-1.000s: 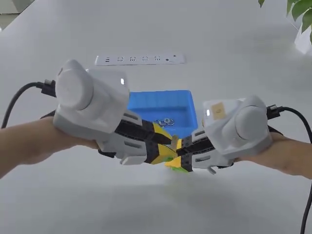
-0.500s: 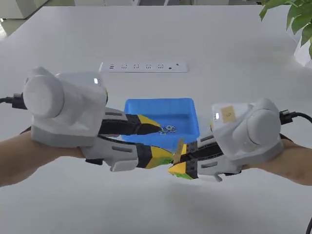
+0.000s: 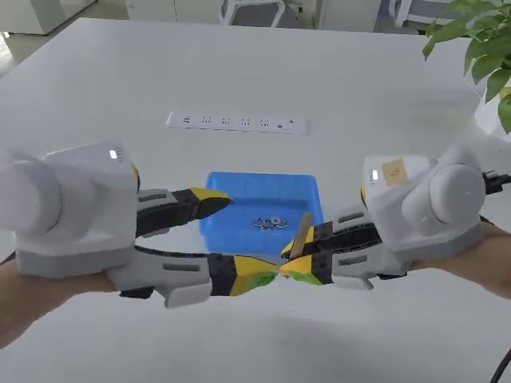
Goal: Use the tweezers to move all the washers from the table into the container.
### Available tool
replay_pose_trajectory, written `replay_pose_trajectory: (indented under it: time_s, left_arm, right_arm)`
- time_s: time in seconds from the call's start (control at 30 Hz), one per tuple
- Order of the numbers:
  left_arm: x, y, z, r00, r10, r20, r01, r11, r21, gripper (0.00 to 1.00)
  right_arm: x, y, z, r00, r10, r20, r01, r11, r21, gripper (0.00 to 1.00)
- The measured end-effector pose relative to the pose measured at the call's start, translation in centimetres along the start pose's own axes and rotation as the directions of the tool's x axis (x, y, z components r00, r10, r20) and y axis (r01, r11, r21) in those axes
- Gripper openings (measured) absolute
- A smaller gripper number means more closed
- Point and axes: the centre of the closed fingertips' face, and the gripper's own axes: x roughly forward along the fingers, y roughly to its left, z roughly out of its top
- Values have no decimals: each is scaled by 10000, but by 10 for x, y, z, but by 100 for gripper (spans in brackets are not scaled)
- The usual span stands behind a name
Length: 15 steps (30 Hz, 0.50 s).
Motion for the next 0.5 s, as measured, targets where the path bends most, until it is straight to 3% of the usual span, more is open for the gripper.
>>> replay_pose_trajectory:
  time_s: [0.3,0.37,0.5]
  left_arm:
    - [-11,-9,-18,9988,-203,-446,208,9997,104,93]
    - [-13,-11,-25,9964,-288,-793,299,9995,121,100]
    - [-17,-13,-33,9930,-404,-1106,440,9986,302,99]
  right_arm:
    - [-6,-5,17,9999,101,-105,-106,9989,-446,9]
    - [-7,-7,20,9999,80,-79,-84,9988,-485,9]
    - [-12,-14,25,10000,-6,87,8,9996,-277,9]
